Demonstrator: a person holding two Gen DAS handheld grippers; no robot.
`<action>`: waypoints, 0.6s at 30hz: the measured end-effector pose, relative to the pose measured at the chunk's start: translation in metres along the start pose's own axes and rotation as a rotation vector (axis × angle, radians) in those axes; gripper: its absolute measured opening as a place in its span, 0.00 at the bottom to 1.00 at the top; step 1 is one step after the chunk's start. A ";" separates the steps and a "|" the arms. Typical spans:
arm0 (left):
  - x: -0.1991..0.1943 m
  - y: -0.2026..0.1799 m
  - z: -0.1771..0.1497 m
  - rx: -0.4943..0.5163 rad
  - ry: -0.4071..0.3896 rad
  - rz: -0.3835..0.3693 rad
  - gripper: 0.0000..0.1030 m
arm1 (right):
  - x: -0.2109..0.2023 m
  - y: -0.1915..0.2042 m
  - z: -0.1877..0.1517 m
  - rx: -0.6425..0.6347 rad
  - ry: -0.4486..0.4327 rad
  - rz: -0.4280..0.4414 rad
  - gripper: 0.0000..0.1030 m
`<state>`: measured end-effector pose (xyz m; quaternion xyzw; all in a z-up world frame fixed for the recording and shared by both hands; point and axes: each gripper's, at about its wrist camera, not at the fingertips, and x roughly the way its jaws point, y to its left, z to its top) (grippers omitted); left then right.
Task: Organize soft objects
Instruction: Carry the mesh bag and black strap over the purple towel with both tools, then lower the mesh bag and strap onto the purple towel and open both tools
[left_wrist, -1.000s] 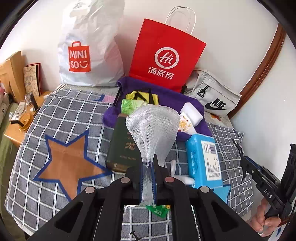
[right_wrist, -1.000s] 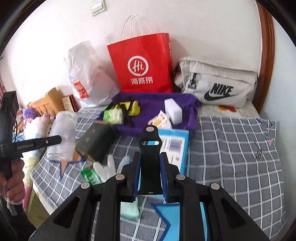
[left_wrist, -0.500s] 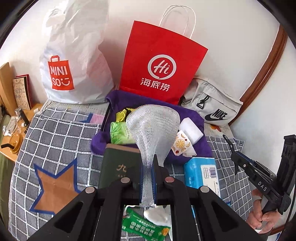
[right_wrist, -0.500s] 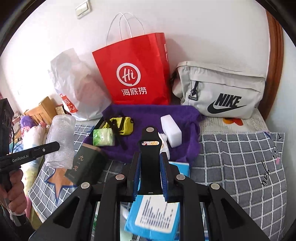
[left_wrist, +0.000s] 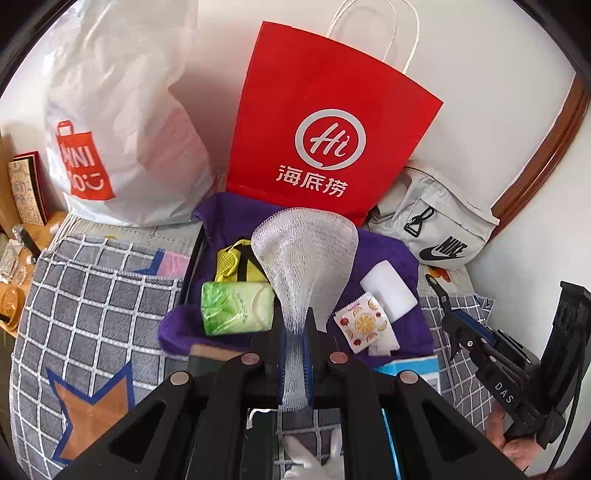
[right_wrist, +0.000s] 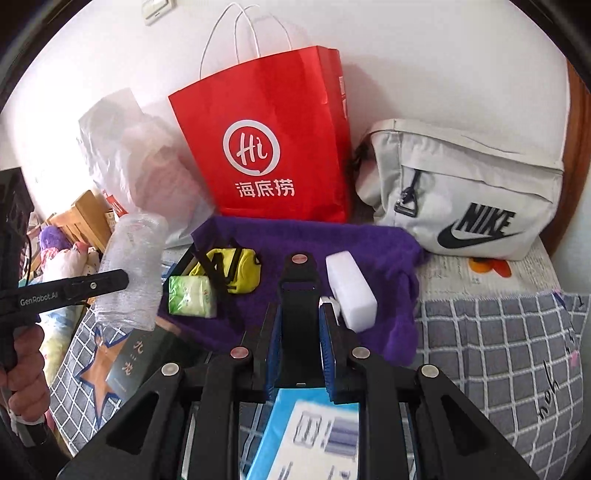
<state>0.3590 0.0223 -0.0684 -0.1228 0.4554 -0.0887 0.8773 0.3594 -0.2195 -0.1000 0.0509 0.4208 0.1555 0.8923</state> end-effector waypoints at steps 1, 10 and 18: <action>0.003 -0.001 0.002 0.000 0.003 -0.004 0.08 | 0.003 0.000 0.002 0.001 -0.001 0.001 0.20; 0.051 -0.004 0.025 -0.015 0.044 -0.023 0.08 | 0.044 0.002 0.014 -0.028 0.045 0.067 0.20; 0.096 -0.006 0.037 -0.021 0.129 -0.018 0.08 | 0.082 0.000 0.015 -0.046 0.100 0.091 0.16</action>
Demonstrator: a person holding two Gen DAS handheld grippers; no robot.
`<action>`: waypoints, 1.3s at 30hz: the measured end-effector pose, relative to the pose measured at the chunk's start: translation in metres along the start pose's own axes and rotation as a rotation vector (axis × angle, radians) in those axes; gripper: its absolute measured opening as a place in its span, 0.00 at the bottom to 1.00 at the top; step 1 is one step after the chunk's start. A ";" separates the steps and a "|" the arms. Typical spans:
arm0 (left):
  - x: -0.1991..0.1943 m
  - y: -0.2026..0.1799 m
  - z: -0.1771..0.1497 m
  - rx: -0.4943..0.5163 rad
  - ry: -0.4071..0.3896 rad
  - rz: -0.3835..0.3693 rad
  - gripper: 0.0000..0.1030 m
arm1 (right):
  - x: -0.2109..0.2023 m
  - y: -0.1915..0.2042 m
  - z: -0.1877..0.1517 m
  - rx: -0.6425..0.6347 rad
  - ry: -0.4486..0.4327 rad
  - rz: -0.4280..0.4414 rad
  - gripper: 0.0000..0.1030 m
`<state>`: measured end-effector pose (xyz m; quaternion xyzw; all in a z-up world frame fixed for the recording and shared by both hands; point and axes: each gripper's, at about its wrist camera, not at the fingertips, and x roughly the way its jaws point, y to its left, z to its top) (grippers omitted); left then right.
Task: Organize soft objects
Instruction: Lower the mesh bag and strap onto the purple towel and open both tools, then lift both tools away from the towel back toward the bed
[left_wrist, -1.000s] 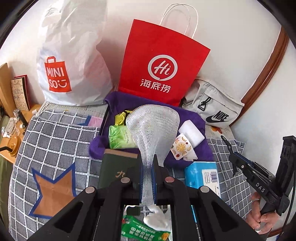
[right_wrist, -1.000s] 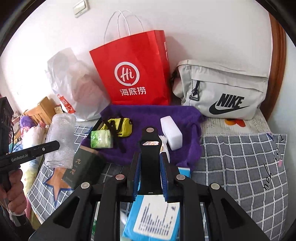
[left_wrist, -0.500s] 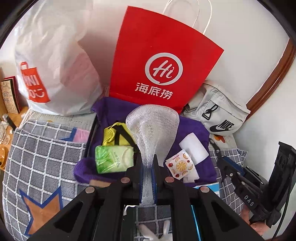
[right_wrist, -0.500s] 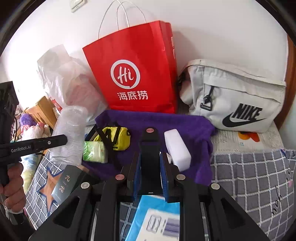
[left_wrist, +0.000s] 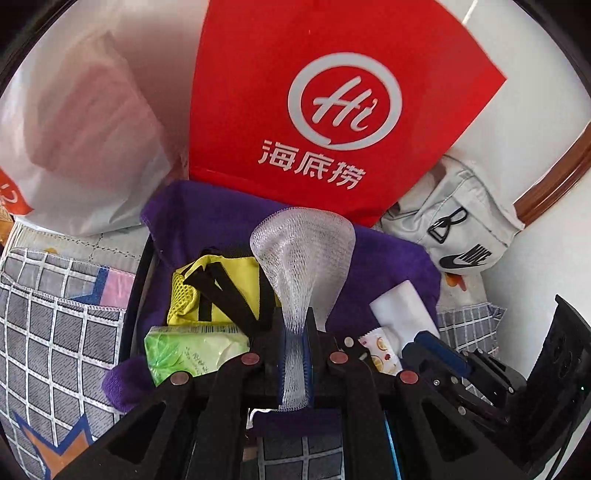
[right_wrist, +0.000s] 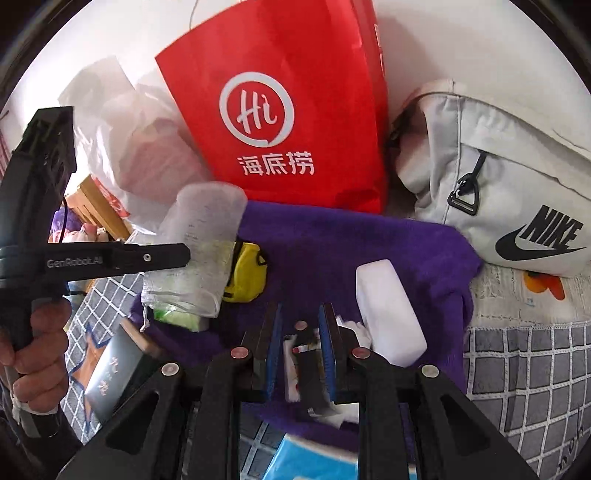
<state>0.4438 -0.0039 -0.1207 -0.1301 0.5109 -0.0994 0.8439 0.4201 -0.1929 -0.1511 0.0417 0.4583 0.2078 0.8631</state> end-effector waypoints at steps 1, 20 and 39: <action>0.004 0.001 0.001 0.000 0.007 -0.001 0.08 | 0.003 0.000 0.000 0.000 0.010 0.002 0.14; 0.024 0.003 0.005 -0.025 0.046 -0.029 0.50 | -0.002 -0.008 0.003 -0.002 0.006 -0.008 0.14; -0.072 0.008 -0.049 -0.024 -0.015 0.002 0.51 | -0.076 0.048 -0.062 -0.057 -0.020 0.034 0.35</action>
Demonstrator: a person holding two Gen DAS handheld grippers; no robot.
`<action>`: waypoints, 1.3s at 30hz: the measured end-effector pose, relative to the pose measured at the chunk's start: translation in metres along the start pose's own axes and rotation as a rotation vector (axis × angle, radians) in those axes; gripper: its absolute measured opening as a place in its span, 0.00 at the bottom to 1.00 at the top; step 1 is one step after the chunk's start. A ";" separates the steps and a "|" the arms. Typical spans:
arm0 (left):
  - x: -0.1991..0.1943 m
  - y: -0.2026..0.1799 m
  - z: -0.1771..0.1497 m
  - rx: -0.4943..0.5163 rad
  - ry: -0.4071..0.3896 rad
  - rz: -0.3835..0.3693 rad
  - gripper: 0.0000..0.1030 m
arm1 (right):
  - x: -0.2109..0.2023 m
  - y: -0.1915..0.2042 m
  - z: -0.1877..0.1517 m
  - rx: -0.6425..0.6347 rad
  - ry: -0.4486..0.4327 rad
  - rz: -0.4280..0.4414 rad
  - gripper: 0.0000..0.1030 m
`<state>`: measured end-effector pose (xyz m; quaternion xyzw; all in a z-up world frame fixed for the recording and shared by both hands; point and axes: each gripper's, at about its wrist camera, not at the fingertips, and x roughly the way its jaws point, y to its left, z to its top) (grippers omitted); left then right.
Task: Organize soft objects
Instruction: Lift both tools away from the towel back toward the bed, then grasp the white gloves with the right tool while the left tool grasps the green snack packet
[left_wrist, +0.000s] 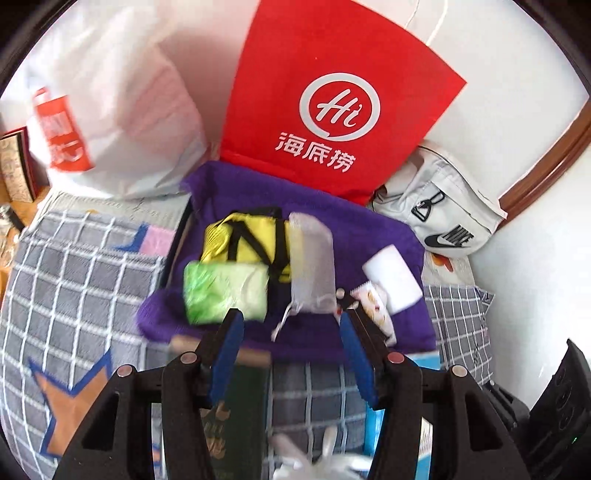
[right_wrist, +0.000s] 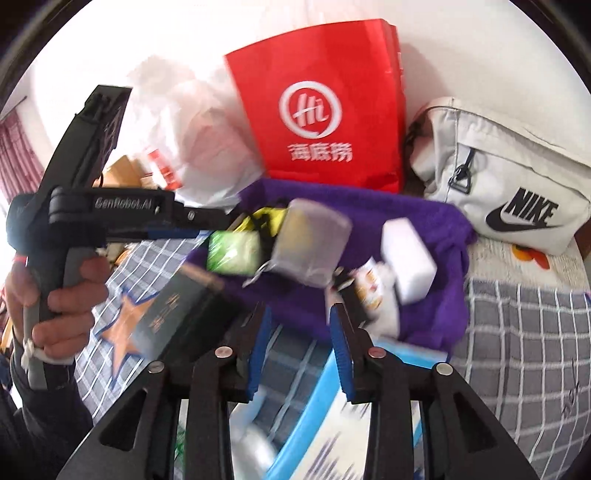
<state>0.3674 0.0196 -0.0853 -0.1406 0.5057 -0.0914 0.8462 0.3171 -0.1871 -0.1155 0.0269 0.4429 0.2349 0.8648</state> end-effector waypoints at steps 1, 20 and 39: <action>-0.003 0.001 -0.004 -0.001 -0.001 0.002 0.51 | -0.003 0.004 -0.006 -0.003 0.002 0.003 0.35; -0.054 0.066 -0.140 -0.082 -0.031 0.083 0.51 | -0.031 0.062 -0.143 0.003 0.088 -0.003 0.46; -0.055 0.107 -0.209 -0.145 -0.012 0.119 0.51 | 0.011 0.094 -0.174 -0.065 0.090 -0.055 0.09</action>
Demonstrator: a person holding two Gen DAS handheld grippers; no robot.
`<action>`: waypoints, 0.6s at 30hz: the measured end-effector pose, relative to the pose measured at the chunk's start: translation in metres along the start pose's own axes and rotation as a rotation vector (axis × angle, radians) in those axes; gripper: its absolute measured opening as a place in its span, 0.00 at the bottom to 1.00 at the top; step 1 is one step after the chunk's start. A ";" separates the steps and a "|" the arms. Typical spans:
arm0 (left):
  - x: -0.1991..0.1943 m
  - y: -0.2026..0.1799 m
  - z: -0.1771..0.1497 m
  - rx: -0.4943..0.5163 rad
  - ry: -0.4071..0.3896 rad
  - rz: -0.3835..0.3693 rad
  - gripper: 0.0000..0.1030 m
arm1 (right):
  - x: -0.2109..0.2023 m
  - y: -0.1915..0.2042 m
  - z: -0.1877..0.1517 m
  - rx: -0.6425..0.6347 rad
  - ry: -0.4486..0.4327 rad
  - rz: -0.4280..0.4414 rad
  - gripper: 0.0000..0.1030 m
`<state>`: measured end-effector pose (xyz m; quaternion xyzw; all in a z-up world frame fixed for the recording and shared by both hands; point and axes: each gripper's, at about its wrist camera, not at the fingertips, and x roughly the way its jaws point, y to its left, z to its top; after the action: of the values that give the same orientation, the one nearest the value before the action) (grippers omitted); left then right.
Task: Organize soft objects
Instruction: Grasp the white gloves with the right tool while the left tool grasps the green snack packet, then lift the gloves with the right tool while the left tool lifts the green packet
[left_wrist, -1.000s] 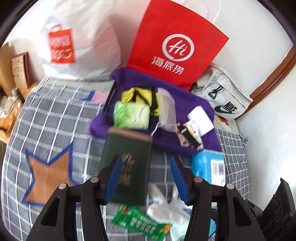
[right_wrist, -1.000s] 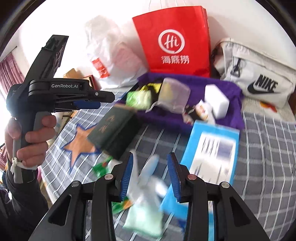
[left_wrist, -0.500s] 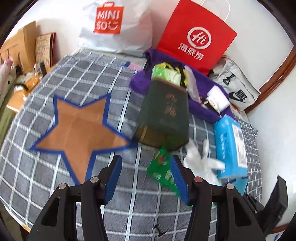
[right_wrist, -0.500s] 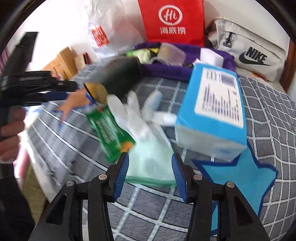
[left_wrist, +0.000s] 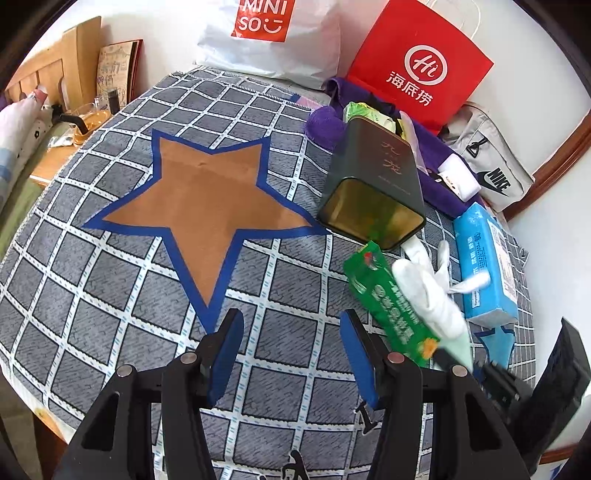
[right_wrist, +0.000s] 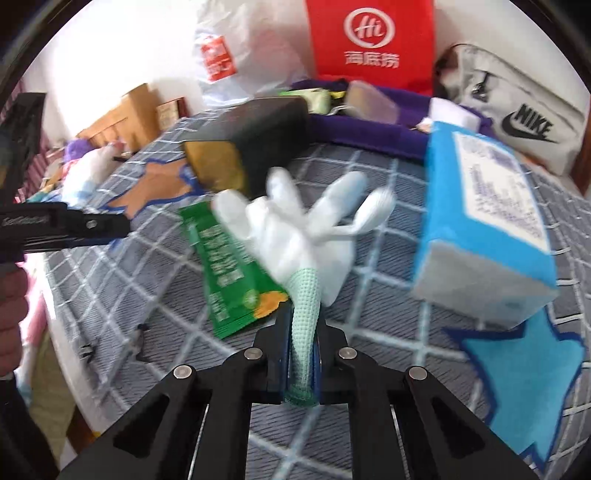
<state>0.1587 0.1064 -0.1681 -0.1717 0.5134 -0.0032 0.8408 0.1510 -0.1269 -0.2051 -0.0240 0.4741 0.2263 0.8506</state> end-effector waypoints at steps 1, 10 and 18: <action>0.000 -0.001 -0.001 0.000 0.003 -0.005 0.51 | -0.003 0.004 -0.003 -0.004 0.002 0.023 0.09; 0.014 -0.027 -0.013 0.027 0.051 -0.052 0.51 | -0.058 0.004 -0.028 -0.005 -0.084 0.069 0.09; 0.031 -0.059 -0.015 0.037 0.066 -0.069 0.61 | -0.100 -0.023 -0.061 -0.006 -0.122 -0.015 0.09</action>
<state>0.1706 0.0414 -0.1841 -0.1736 0.5345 -0.0474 0.8258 0.0675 -0.1992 -0.1609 -0.0162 0.4204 0.2222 0.8796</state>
